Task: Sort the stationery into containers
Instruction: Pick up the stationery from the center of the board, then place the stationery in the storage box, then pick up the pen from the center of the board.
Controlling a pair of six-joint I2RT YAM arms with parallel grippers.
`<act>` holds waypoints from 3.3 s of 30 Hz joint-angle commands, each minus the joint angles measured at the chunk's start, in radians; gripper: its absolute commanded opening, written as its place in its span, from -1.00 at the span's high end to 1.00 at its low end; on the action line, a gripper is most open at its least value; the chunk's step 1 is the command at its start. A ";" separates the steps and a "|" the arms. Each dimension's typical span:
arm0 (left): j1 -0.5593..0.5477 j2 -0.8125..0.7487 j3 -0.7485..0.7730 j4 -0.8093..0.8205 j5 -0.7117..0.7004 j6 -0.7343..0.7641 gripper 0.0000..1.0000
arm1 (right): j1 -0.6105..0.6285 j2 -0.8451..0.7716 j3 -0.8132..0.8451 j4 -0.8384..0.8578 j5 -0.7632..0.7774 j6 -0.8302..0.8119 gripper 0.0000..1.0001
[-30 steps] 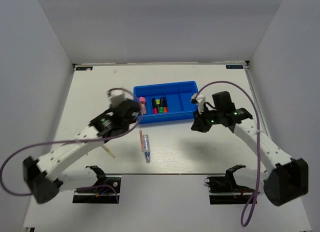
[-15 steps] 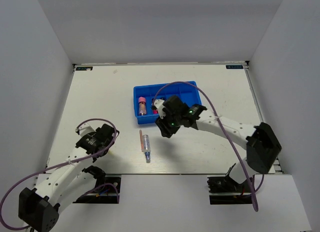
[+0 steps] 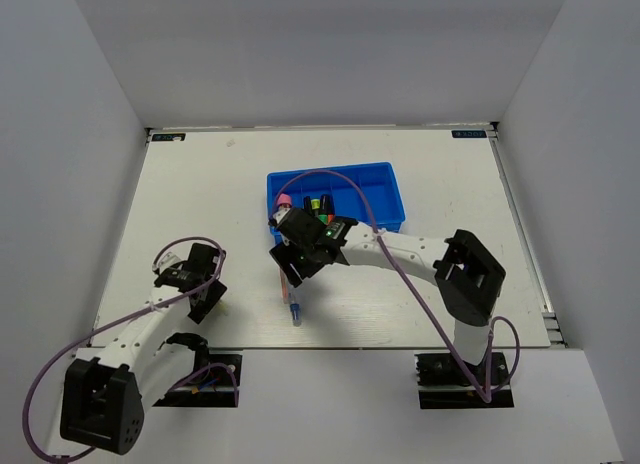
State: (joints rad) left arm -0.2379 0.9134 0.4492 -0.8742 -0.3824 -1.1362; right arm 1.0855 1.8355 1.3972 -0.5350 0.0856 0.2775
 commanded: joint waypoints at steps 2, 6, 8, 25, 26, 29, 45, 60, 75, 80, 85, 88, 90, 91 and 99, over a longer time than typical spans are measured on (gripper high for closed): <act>0.048 0.039 -0.010 0.124 0.085 0.062 -0.19 | -0.004 0.001 0.022 0.009 0.020 0.080 -0.41; 0.071 0.076 -0.007 0.142 0.096 0.079 -0.17 | -0.004 0.022 0.017 0.006 0.002 0.115 -0.41; 0.074 0.079 -0.012 0.142 0.100 0.087 -0.17 | -0.001 0.033 0.011 0.010 -0.015 0.135 -0.39; 0.091 0.021 -0.052 0.127 0.117 0.104 -0.17 | 0.037 0.154 -0.001 0.113 0.058 0.232 -0.18; 0.089 0.019 -0.059 0.124 0.119 0.102 -0.17 | 0.040 0.169 0.003 0.113 0.081 0.229 -0.18; 0.092 -0.001 -0.063 0.118 0.119 0.108 -0.17 | 0.040 0.176 -0.004 0.098 0.115 0.233 -0.12; 0.112 -0.018 -0.089 0.136 0.149 0.133 -0.17 | 0.028 0.160 -0.105 0.081 0.091 0.189 0.56; 0.137 0.048 -0.084 0.175 0.201 0.165 -0.15 | -0.004 0.035 -0.023 0.007 -0.165 -0.026 1.00; 0.138 0.079 -0.099 0.195 0.220 0.165 -0.15 | -0.157 -0.214 0.079 0.122 0.434 -0.320 1.00; 0.138 0.076 -0.103 0.196 0.223 0.170 -0.15 | -0.274 -0.142 0.115 0.142 0.445 -0.282 1.00; 0.138 0.079 -0.112 0.198 0.227 0.168 0.04 | -0.360 -0.010 0.235 0.138 0.379 -0.258 1.00; 0.138 0.087 -0.115 0.201 0.234 0.168 0.12 | -0.393 0.059 0.338 0.101 0.323 -0.236 1.00; 0.137 0.087 -0.118 0.201 0.238 0.171 0.21 | -0.417 0.109 0.382 0.090 0.290 -0.230 1.00; 0.138 0.088 -0.118 0.198 0.240 0.171 0.30 | -0.420 0.122 0.419 0.080 0.278 -0.212 1.00; 0.137 0.071 -0.112 0.192 0.249 0.181 0.74 | -0.476 0.243 0.522 -0.065 0.183 -0.098 1.00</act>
State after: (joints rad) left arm -0.1001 0.9604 0.3954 -0.5999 -0.1761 -0.9688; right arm 0.6220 2.0720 1.9003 -0.5373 0.3164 0.1108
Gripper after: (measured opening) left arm 0.236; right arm 0.407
